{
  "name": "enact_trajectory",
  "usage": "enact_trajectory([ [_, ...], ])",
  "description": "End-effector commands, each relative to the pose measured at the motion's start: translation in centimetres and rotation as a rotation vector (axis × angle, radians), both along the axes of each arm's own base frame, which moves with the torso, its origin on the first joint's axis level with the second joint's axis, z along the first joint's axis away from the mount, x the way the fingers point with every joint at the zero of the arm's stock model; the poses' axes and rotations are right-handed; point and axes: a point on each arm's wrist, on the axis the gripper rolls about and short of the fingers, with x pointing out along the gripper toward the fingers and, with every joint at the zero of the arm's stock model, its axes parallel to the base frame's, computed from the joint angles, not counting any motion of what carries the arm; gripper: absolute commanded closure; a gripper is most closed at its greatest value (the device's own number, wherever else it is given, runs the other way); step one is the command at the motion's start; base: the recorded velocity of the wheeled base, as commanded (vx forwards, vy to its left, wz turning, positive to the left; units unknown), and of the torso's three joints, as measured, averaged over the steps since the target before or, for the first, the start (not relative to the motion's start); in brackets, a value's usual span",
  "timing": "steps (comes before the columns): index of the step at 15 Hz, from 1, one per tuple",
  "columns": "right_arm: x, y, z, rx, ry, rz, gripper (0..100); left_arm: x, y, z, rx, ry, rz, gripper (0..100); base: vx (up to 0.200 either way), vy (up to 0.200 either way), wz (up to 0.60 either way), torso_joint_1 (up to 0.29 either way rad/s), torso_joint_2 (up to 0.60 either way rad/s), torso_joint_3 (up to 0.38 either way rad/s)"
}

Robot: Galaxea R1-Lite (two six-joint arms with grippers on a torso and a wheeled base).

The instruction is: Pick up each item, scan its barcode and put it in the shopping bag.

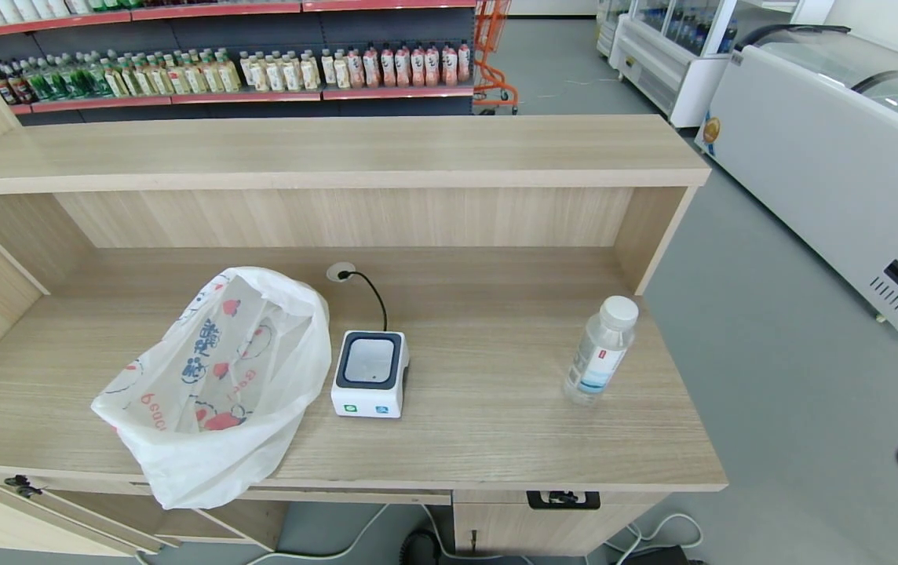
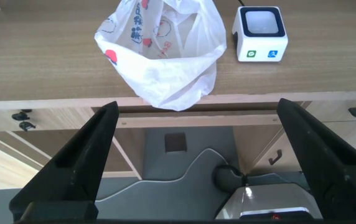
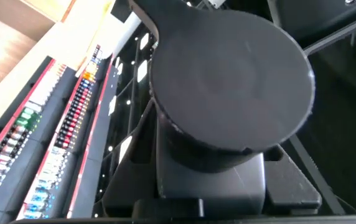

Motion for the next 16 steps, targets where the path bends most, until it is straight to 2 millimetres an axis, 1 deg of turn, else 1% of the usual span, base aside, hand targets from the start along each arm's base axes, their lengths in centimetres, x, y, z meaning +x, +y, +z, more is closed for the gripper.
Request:
enact_trajectory([
  [1,0.2,0.2,-0.1,-0.004,0.004,0.001,100,0.0,0.0,0.0,0.0,-0.001,0.0,0,0.0,0.0,0.0,0.0,0.0,0.0],
  [6,0.1,0.0,-0.8,-0.018,0.012,-0.008,100,0.0,0.0,0.0,0.0,-0.001,0.0,0,0.0,0.0,0.0,0.0,0.0,0.0],
  [7,0.2,0.1,-0.9,-0.025,0.032,-0.01,100,0.0,0.0,0.0,0.0,-0.001,0.0,0,0.0,0.0,0.0,0.0,0.0,0.0],
  [8,1.0,0.3,-0.4,-0.025,0.126,-0.063,100,0.0,0.0,0.0,0.0,-0.001,0.0,0,0.0,0.0,0.0,0.0,0.0,0.0],
  [9,2.4,0.2,0.8,0.017,0.293,-0.201,100,0.0,0.0,0.0,0.0,-0.001,0.0,0,0.0,0.0,0.0,0.0,0.0,0.0],
  [10,3.7,-0.4,1.7,0.119,0.587,-0.376,100,0.0,0.0,0.0,0.0,-0.001,0.0,0,0.0,0.0,0.0,0.0,0.0,0.0],
  [11,4.1,-1.2,1.6,0.271,0.938,-0.53,100,0.0,0.0,0.0,0.0,-0.001,0.0,0,0.0,0.0,0.0,0.0,0.0,0.0],
  [12,4.0,-1.8,1.6,0.46,1.179,-0.679,100,0.0,0.0,0.0,0.0,-0.001,0.0,0,0.0,0.0,0.0,0.0,0.0,0.0],
  [13,3.9,-2.1,1.8,0.525,1.26,-0.721,100,0.0,0.0,0.0,0.0,-0.001,0.0,0,0.0,0.0,0.0,0.0,0.0,0.0],
  [14,3.6,-3.1,1.9,0.533,1.404,-0.766,100,0.0,0.0,0.0,0.0,-0.001,0.0,0,0.0,0.0,0.0,0.0,0.0,0.0],
  [15,3.1,-3.8,0.5,0.444,1.488,-0.788,100,0.0,0.0,0.0,0.0,-0.001,0.0,0,0.0,0.0,0.0,0.0,0.0,0.0],
  [16,2.8,-4.3,-0.1,0.384,1.552,-0.783,100,0.0,0.0,0.0,0.0,0.001,0.0,0,0.0,0.0,0.0,0.0,0.0,0.0],
])
